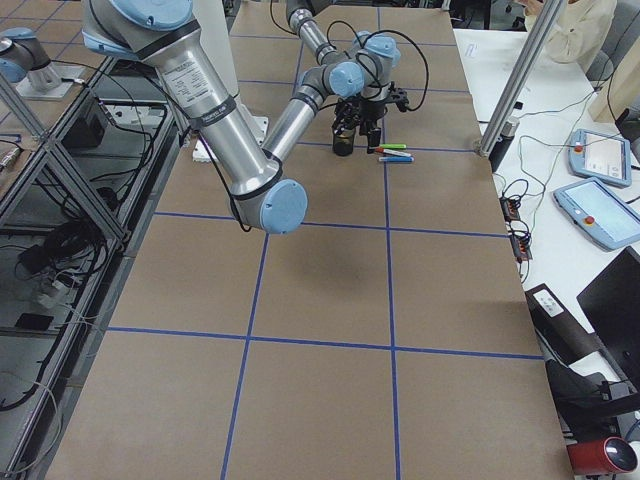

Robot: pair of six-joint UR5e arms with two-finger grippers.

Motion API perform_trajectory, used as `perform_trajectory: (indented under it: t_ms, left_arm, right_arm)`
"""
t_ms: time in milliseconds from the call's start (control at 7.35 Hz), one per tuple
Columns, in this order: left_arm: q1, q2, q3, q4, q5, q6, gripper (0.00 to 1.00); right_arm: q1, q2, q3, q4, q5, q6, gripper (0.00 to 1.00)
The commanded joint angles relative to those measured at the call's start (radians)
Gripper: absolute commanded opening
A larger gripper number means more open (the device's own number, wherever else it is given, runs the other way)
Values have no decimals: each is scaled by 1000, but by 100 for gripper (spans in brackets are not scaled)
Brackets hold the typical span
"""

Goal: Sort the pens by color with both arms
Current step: 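Lower the left gripper onto the yellow highlighter in the cup and grasp it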

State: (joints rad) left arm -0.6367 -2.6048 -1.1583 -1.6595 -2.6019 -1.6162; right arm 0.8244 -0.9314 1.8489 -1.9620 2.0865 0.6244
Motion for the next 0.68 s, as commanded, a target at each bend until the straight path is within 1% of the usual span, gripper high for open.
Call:
perform_trajectory:
  t_ms: [0,408,544]
  left_arm:
    - [0,5,0,1,-4,4,32]
    - [0,9,0,1,-10,5,21]
    - [0,9,-3,4,-12,5,19]
  right_arm:
    - [2,-1,4,0,1,0,98]
    - [2,-1,0,0,0,0,98]
    - [2,-1,-2,2,0,-2,98]
